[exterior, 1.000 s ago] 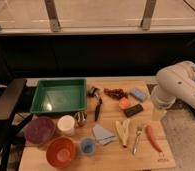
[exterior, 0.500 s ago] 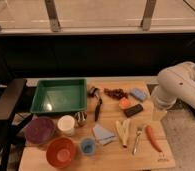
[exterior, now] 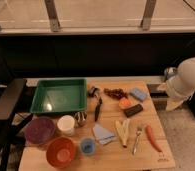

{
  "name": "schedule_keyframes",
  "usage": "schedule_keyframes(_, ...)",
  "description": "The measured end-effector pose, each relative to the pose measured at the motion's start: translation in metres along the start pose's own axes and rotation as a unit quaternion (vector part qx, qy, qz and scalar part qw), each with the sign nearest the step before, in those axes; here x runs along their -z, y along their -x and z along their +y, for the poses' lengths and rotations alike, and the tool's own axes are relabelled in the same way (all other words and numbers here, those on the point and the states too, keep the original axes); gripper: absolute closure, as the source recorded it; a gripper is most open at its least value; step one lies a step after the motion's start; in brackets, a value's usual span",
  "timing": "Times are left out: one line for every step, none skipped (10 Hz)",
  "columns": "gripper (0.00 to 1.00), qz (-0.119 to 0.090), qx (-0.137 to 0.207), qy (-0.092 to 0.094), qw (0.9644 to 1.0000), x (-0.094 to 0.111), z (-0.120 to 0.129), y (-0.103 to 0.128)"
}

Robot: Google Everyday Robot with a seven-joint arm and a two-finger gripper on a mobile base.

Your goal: Place sponge in red bowl

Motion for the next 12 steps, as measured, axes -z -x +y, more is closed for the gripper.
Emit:
schedule_keyframes(0.35, -0.002, 0.015, -0.003, 0.9999, -0.001, -0.015, -0.007)
schedule_keyframes(0.35, -0.002, 0.027, -0.002, 0.9996, -0.006, -0.027, -0.012)
schedule_keyframes(0.35, -0.004, 0.044, 0.0, 0.999, -0.018, -0.041, -0.015)
schedule_keyframes(0.35, -0.007, 0.056, 0.002, 0.9984, -0.031, -0.052, -0.016)
schedule_keyframes(0.35, -0.01, 0.062, 0.005, 0.998, -0.044, -0.061, -0.017)
schedule_keyframes(0.35, -0.011, 0.064, 0.009, 0.9978, -0.054, -0.068, -0.016)
schedule_keyframes(0.35, -0.014, 0.066, 0.015, 0.9976, -0.065, -0.074, -0.013)
schedule_keyframes(0.35, -0.014, 0.065, 0.016, 0.9977, -0.065, -0.074, -0.014)
schedule_keyframes(0.35, -0.012, 0.063, 0.017, 0.9978, -0.065, -0.072, -0.017)
schedule_keyframes(0.35, -0.013, 0.064, 0.017, 0.9977, -0.066, -0.073, -0.015)
schedule_keyframes(0.35, -0.014, 0.065, 0.017, 0.9977, -0.066, -0.073, -0.014)
schedule_keyframes(0.35, -0.012, 0.065, 0.017, 0.9977, -0.065, -0.072, -0.015)
